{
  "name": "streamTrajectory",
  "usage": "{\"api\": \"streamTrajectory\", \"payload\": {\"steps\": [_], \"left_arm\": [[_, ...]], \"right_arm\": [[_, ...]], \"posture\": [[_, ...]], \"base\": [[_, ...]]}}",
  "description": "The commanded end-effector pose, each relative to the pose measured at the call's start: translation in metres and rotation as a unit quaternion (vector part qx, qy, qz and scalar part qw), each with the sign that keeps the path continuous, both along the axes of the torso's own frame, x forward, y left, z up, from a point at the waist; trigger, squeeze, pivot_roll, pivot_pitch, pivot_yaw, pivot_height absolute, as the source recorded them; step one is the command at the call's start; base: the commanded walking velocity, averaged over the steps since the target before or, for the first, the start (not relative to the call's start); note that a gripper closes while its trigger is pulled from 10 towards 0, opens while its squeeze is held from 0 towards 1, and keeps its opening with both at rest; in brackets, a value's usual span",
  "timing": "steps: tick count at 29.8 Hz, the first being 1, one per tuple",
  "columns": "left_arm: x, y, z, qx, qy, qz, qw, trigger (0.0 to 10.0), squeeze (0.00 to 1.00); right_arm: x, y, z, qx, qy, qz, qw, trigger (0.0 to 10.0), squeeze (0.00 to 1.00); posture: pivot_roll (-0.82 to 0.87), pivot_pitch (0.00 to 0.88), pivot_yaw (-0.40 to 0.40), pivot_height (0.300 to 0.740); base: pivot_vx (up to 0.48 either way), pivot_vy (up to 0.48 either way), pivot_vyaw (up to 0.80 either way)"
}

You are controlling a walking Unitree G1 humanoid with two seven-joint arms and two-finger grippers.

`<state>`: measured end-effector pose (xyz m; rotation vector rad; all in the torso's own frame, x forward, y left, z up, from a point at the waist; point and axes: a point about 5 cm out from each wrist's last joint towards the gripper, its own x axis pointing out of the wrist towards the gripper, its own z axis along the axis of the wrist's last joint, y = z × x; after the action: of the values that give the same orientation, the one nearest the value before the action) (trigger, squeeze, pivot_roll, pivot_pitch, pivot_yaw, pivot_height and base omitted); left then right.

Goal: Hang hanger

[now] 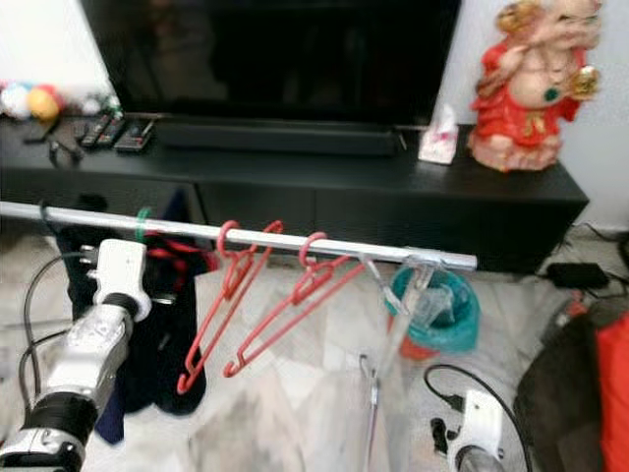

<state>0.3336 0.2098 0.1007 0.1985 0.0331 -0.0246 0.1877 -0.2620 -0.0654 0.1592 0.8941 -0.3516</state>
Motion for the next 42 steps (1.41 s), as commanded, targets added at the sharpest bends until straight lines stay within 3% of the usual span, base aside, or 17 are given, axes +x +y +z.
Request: {"api": "streamTrajectory", "payload": {"steps": [1,9,17,30,36,42], "left_arm": [[-0.001,0.008,0.009,-0.002,-0.024,0.009,1.000,10.0,0.00],[0.003,0.006,0.011,-0.004,-0.027,0.004,1.000,10.0,0.00],[0.016,-0.001,0.023,-0.010,-0.042,-0.017,0.999,10.0,0.00],[0.037,-0.023,0.023,-0.031,0.010,-0.065,0.997,10.0,0.00],[0.039,-0.022,0.017,-0.046,0.037,-0.055,0.997,10.0,0.00],[0.032,-0.019,-0.007,-0.033,0.113,-0.054,0.992,10.0,0.00]], "right_arm": [[0.006,0.005,0.002,0.004,-0.007,0.005,1.000,10.0,0.00],[0.006,0.005,0.002,0.004,-0.007,0.005,1.000,10.0,0.00],[0.007,0.004,0.002,0.002,-0.007,0.004,1.000,10.0,0.00],[0.006,0.003,0.002,-0.001,-0.006,0.003,1.000,10.0,0.00],[0.005,0.003,0.002,-0.001,-0.005,0.004,1.000,10.0,0.00],[0.004,0.003,0.001,-0.001,-0.002,0.004,1.000,10.0,0.00]], "posture": [[-0.08,0.000,-0.017,0.740],[-0.08,0.000,-0.019,0.740],[-0.09,0.000,-0.019,0.740],[-0.11,0.000,-0.016,0.740],[-0.11,0.000,-0.016,0.740],[-0.11,0.000,-0.016,0.740]], "base": [[0.000,0.000,0.00],[0.000,0.000,0.00],[0.000,0.000,0.00],[0.000,0.000,0.00],[0.000,0.000,0.00],[0.000,0.000,0.00]]}}
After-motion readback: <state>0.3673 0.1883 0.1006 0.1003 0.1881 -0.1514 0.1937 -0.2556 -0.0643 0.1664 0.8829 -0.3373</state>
